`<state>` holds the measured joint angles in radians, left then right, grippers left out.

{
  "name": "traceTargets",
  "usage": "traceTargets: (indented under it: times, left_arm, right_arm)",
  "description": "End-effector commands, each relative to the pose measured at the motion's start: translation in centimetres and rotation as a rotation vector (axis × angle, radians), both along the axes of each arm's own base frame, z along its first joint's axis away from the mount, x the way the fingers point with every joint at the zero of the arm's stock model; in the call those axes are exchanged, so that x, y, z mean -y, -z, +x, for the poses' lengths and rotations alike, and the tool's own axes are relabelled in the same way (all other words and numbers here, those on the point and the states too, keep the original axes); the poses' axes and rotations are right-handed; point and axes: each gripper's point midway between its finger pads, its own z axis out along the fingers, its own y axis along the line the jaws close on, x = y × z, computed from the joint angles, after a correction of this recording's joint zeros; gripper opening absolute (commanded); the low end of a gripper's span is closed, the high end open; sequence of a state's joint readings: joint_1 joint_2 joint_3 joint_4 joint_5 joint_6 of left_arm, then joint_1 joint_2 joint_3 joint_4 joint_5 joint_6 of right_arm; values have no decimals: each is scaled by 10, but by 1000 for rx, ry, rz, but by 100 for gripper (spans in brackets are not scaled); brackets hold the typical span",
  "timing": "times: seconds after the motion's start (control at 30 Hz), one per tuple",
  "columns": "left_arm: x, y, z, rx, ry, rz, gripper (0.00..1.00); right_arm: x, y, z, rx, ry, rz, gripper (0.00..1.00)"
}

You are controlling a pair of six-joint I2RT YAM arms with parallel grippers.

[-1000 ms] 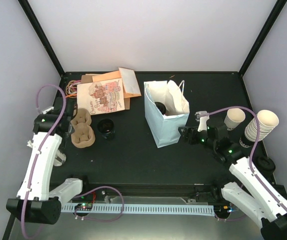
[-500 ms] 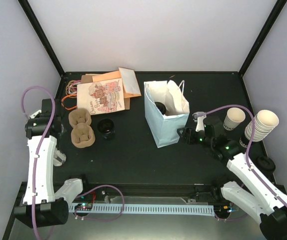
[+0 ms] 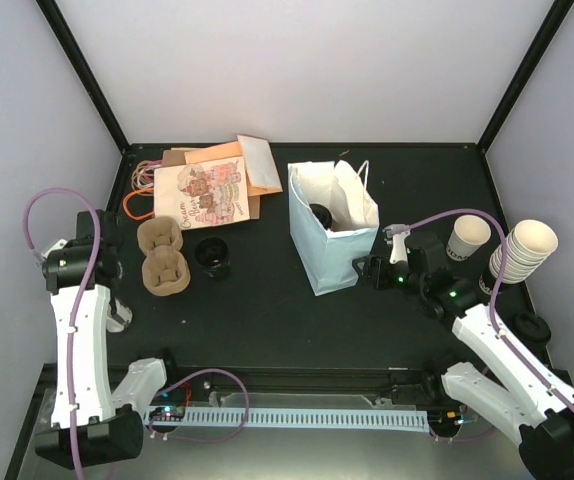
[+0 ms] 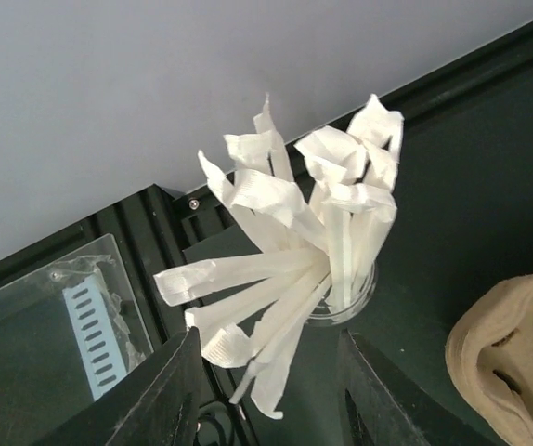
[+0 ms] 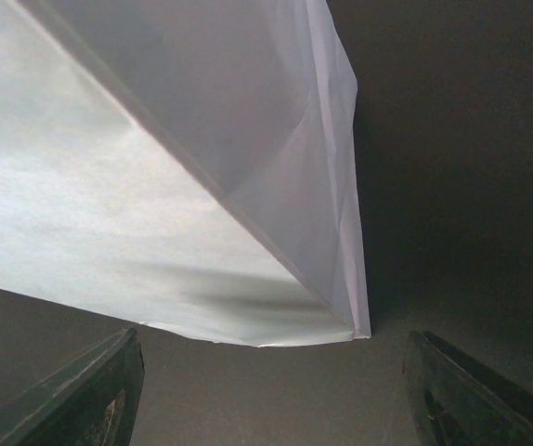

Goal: Pack the takeout coffee

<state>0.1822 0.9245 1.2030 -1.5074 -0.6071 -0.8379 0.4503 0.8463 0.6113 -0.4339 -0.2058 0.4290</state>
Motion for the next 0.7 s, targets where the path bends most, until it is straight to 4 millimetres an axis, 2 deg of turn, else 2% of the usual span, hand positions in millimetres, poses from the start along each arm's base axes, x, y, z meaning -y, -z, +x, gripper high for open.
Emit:
traceTargets:
  times: [0.0,0.13,0.23,0.43,0.6,0.67]
  left_arm:
    - [-10,-3,-4,-25,-30,34,42]
    - [-12,-1,-5,-37,-37,20,34]
    - [-8,4,-6,-20,-31,-10,32]
    - [0,17,1,-6,4,-64,16]
    - [1,20,-3,-24,-9,-75,15]
    - [3,20,-3,-15,-10,-84,3]
  right_arm:
    - [-8,-18,3,37,-22,37,79]
    - [-7,-18,3,40,-21,34,79]
    - [-6,-19,3,41,-18,34,79]
    - [-8,-19,4,39,-24,36,79]
    - [-9,-19,5,42,-27,38,79]
    - [-10,-18,6,38,-27,41,79]
